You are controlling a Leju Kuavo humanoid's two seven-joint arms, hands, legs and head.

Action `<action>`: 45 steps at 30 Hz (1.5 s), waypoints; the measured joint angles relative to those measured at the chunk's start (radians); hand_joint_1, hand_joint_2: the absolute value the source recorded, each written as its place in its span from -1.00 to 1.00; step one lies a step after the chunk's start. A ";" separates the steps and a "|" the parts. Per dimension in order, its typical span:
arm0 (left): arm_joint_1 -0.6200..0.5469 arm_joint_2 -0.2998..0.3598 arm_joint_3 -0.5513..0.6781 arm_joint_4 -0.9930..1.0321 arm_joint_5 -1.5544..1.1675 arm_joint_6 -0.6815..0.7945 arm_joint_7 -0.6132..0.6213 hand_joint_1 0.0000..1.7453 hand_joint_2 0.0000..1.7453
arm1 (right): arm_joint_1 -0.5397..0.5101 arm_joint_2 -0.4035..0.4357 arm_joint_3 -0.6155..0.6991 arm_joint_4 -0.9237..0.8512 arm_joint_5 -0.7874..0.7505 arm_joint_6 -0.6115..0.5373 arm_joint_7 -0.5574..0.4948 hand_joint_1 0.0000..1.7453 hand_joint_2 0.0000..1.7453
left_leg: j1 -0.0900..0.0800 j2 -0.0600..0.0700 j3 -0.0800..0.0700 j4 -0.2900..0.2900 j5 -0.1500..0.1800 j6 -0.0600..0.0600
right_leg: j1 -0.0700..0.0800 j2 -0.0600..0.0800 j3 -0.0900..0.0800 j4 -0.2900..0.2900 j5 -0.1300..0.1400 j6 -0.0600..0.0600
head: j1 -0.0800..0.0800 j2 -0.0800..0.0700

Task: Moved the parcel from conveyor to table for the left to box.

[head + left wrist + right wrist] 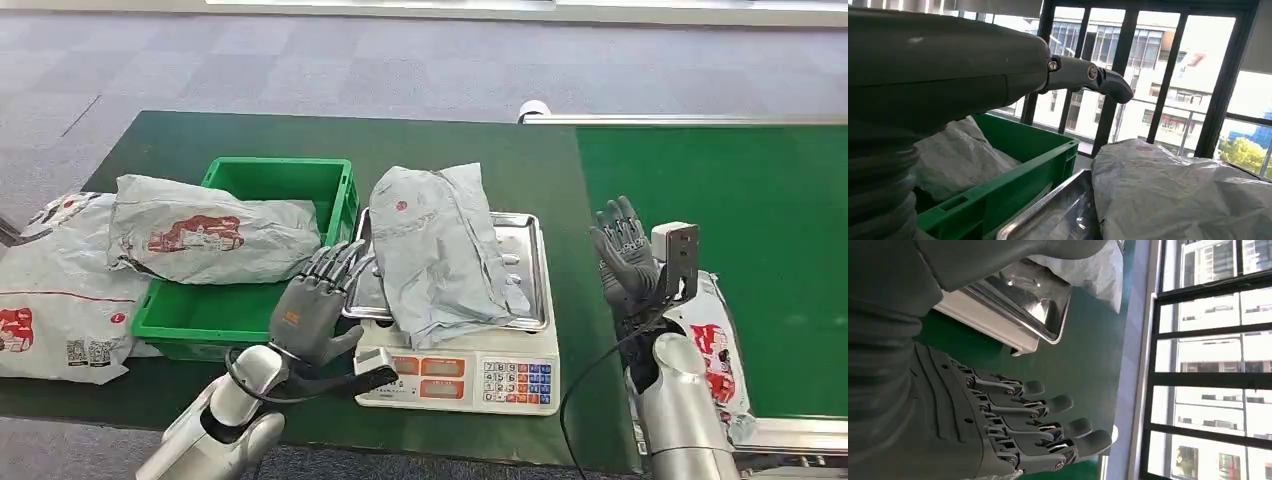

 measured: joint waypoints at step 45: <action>-0.499 -0.467 0.058 0.734 0.404 0.116 -0.240 -1.00 1.00 | 0.153 0.090 0.127 0.048 0.015 -0.140 -0.142 -1.00 1.00 | 0.001 -0.006 -0.008 0.004 0.006 0.003 | 0.001 -0.006 -0.005 -0.001 0.005 0.002 | 0.000 0.000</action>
